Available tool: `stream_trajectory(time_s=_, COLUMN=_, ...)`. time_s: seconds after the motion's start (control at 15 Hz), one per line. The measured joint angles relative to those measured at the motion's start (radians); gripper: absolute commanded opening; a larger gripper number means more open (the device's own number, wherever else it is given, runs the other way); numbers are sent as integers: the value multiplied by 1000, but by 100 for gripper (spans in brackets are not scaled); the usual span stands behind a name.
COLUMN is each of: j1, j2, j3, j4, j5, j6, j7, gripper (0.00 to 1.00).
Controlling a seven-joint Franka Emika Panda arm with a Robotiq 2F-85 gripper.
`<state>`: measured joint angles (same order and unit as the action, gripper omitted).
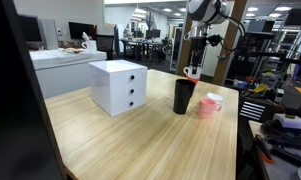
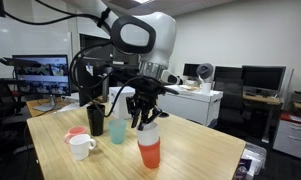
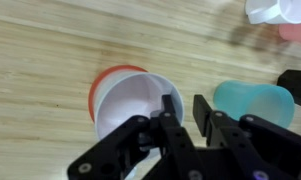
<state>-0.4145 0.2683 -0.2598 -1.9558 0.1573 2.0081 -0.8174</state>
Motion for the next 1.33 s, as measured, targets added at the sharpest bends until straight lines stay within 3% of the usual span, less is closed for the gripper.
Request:
stream_trajectory(time_s=0.8, j1=-54, j2=59, j3=-1, j4=114, j5=141, j6=-290, j7=0, gripper=6)
stream_trajectory(time_s=0.93, j1=-51, j2=60, j3=-2, j4=115, j5=123, j6=-261, j7=0, gripper=5)
stream_trajectory(time_s=1.33, j1=22, j2=57, j3=1, j4=64, j5=-67, j6=15, j7=61, gripper=6)
